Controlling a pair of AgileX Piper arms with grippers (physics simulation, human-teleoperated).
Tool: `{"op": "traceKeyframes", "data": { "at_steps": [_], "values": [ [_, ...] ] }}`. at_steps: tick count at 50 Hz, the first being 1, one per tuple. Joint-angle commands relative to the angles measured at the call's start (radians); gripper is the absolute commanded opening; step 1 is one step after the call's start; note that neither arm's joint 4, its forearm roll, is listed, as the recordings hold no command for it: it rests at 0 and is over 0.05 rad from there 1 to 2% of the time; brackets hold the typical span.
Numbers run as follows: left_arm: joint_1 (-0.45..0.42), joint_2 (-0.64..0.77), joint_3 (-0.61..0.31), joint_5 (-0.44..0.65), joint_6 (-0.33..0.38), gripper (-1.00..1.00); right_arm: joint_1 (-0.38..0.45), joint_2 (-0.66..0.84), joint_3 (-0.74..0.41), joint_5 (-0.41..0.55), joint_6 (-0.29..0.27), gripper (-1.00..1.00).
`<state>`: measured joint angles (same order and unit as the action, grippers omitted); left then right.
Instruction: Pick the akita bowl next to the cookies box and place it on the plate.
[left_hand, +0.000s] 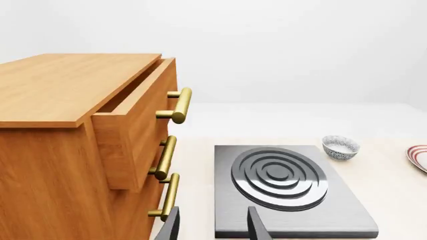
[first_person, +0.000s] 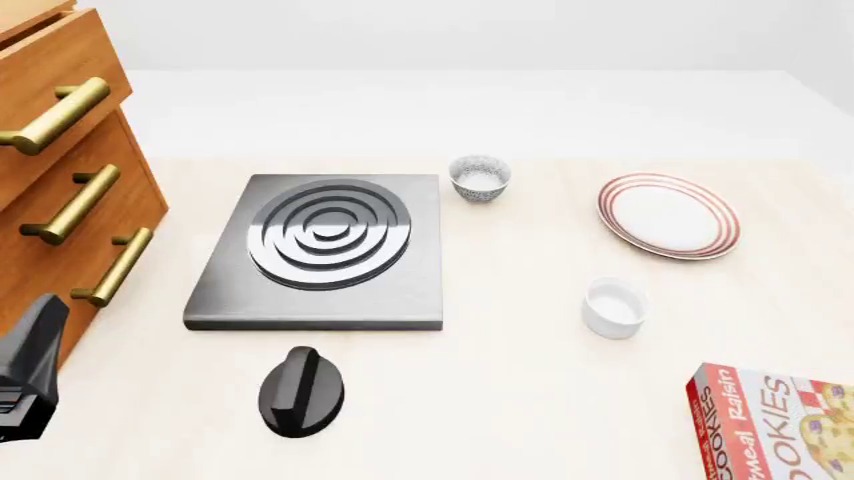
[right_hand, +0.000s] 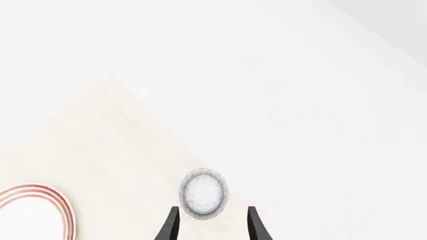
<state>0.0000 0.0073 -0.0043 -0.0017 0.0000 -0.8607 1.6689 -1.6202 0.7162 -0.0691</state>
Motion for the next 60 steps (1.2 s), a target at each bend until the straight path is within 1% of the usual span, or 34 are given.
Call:
{"op": "traceKeyframes", "data": {
  "at_steps": [1, 4, 8, 9, 11, 14, 16, 21, 33, 50, 60],
  "values": [
    [0.0, 0.0, 0.0, 0.0, 0.0, 1.0, -0.098, 0.096, -0.108, 0.042, -0.007, 1.0],
    [0.0, 0.0, 0.0, 0.0, 0.0, 1.0, -0.093, 0.1, -0.116, 0.045, 0.001, 1.0],
    [0.0, 0.0, 0.0, 0.0, 0.0, 1.0, -0.097, 0.111, -0.129, 0.049, -0.01, 1.0],
    [0.0, 0.0, 0.0, 0.0, 0.0, 1.0, -0.091, 0.112, -0.121, 0.04, 0.0, 1.0],
    [0.0, 0.0, 0.0, 0.0, 0.0, 1.0, -0.097, 0.117, -0.107, 0.025, -0.021, 1.0],
    [0.0, 0.0, 0.0, 0.0, 0.0, 1.0, -0.086, 0.121, -0.102, 0.017, -0.012, 1.0],
    [0.0, 0.0, 0.0, 0.0, 0.0, 1.0, -0.086, 0.129, -0.096, 0.007, -0.023, 1.0],
    [0.0, 0.0, 0.0, 0.0, 0.0, 1.0, -0.072, 0.144, -0.093, -0.007, -0.013, 1.0],
    [0.0, 0.0, 0.0, 0.0, 0.0, 1.0, -0.054, 0.199, -0.04, -0.086, -0.025, 1.0],
    [0.0, 0.0, 0.0, 0.0, 0.0, 1.0, -0.033, 0.259, -0.013, -0.14, -0.032, 1.0],
    [0.0, 0.0, 0.0, 0.0, 0.0, 1.0, -0.026, 0.286, -0.01, -0.15, -0.036, 1.0]
  ]
}}
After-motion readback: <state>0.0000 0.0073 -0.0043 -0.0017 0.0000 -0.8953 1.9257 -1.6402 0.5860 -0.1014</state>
